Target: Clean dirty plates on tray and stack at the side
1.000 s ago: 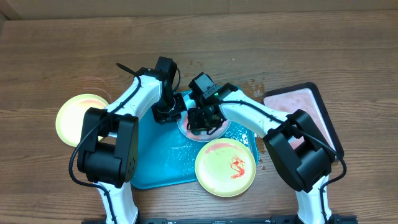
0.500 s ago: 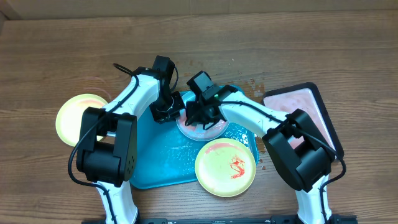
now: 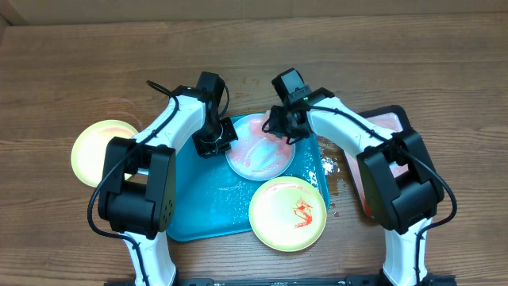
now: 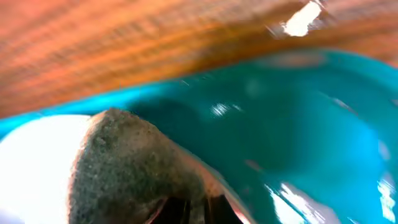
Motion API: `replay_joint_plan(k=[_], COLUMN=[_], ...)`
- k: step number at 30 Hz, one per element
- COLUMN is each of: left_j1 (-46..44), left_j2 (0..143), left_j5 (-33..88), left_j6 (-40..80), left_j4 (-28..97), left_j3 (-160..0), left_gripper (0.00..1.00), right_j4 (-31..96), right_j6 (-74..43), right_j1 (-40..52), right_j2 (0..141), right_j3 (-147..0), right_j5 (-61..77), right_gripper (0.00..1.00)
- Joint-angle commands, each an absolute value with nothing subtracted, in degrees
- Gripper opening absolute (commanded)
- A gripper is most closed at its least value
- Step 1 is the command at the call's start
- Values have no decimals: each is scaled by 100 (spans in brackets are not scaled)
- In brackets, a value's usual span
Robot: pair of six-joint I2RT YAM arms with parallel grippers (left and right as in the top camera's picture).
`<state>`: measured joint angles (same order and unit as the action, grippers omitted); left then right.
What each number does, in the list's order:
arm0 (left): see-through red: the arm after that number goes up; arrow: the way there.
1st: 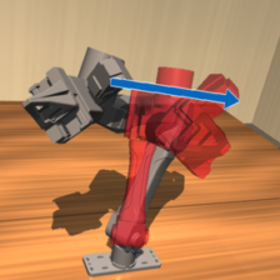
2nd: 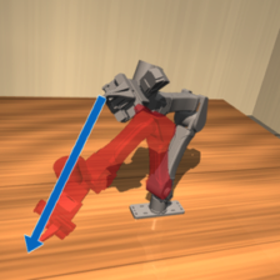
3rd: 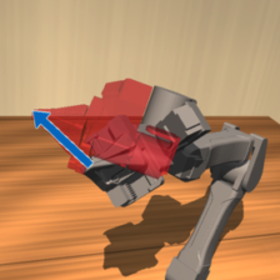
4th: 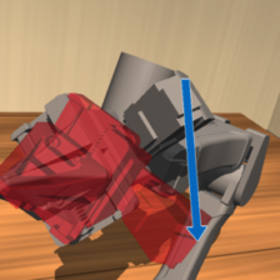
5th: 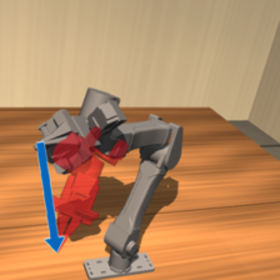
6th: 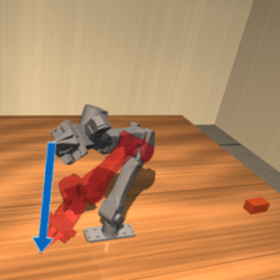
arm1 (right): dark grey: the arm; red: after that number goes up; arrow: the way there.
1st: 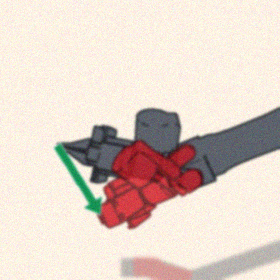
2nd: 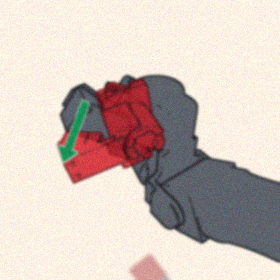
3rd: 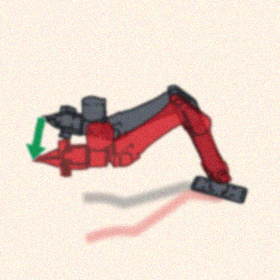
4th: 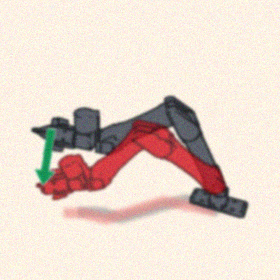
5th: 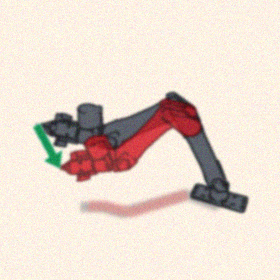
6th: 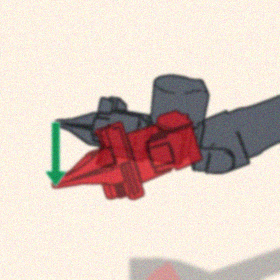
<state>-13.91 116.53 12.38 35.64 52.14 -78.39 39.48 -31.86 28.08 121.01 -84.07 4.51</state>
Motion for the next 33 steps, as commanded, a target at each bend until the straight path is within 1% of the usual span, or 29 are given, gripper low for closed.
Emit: replay_joint_plan(k=[1, 9, 11, 13, 17, 25, 29, 33], left_j1=[-1378, -1380, -1378, -1378, -1378, -1378, -1380, -1380], left_j2=[12057, 12057, 12057, 12057, 12057, 12057, 12057, 12057], left_j5=[596, 611, 622, 620, 624, 729, 729, 729], left_j6=[3686, 3732, 3732, 3732, 3734, 3732, 3732, 3756], left_j4=[5264, 5266, 5247, 5242, 5240, 5234, 5234, 5229], left_j3=[-7625, -7625, -7625, -7625, -7625, -7625, -7625, -7625], left_gripper=[4, 4, 4, 4, 4, 4, 5, 5], right_j4=[4727, 5561, 5680, 5723, 5714, 5378, 5179, 5052], right_j6=[-2641, -1347, -801, -558, -554, -746, -773, -1116], right_j1=[2543, 2543, 2543, 2545, 2561, 2589, 2674, 2716], right_j2=[12346, 12346, 12346, 12346, 12346, 12346, 12346, 12346], right_j3=[-8171, -8171, -8171, -8171, -8171, -8171, -8171, -8171], right_j5=[-261, 794, 1658, 2246, 2742, 2674, 2871, 2722], right_gripper=[4, 4, 4, 4, 4, 4, 4, 4])
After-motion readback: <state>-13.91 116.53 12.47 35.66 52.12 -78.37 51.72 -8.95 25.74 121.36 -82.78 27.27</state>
